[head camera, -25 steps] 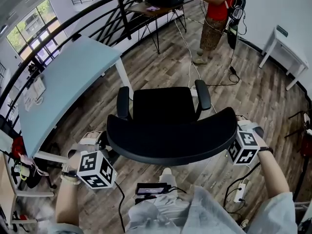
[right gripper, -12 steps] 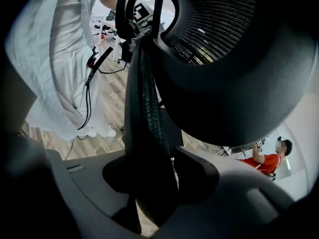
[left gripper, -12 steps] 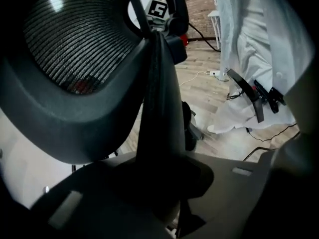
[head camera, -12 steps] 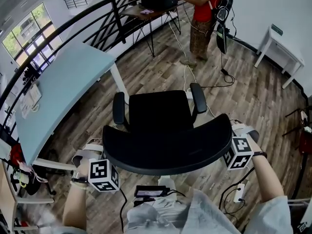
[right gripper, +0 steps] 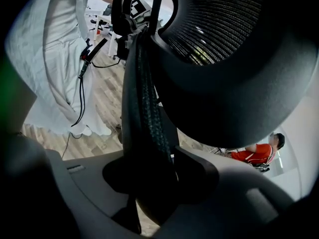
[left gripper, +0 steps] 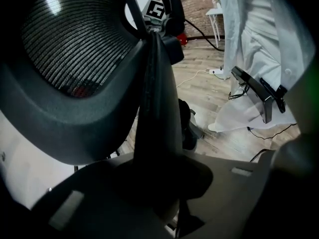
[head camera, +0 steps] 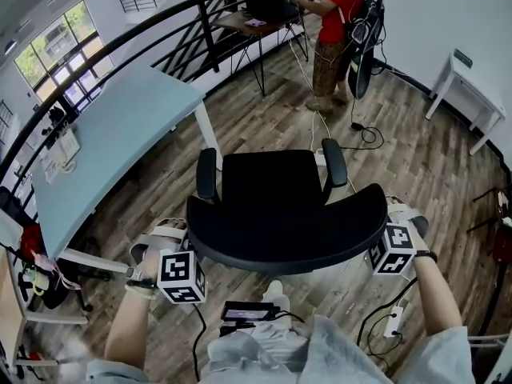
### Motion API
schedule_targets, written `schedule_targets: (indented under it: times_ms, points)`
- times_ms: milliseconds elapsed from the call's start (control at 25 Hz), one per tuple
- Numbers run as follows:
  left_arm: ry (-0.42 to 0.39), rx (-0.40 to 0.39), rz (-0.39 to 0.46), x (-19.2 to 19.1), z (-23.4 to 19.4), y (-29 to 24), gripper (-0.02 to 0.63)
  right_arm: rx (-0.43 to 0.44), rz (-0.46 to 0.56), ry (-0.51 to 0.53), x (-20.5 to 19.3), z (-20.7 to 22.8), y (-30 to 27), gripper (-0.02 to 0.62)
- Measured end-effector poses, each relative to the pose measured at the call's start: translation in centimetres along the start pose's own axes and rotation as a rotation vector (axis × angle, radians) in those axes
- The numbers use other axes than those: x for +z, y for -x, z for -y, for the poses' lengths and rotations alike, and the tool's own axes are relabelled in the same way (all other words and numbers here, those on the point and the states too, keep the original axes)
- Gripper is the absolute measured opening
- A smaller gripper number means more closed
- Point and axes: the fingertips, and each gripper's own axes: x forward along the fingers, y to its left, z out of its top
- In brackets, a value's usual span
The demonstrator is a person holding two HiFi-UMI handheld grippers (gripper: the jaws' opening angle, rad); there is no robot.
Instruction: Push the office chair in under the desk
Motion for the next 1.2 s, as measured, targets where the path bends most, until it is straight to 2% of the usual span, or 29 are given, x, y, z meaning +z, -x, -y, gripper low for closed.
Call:
schedule_targets:
  times_ms: [440, 880, 1200]
  points:
    - [0.017, 0.0, -0.012, -0.3, 2.1, 1.8, 0.069, -0.016, 0.011, 0.034, 1.1, -1.6, 1.0, 0.163]
    - [0.066, -0.001, -0.053, -1.9, 6.7, 5.5, 0.071, -0.042, 0.078, 0.106, 4.1, -4.9, 2.5, 0.166]
    - [0.124, 0.009, -0.102, -3.4, 8.8, 7.6, 0.072, -0.038, 0.137, 0.164, 6.6, -5.4, 2.5, 0.167]
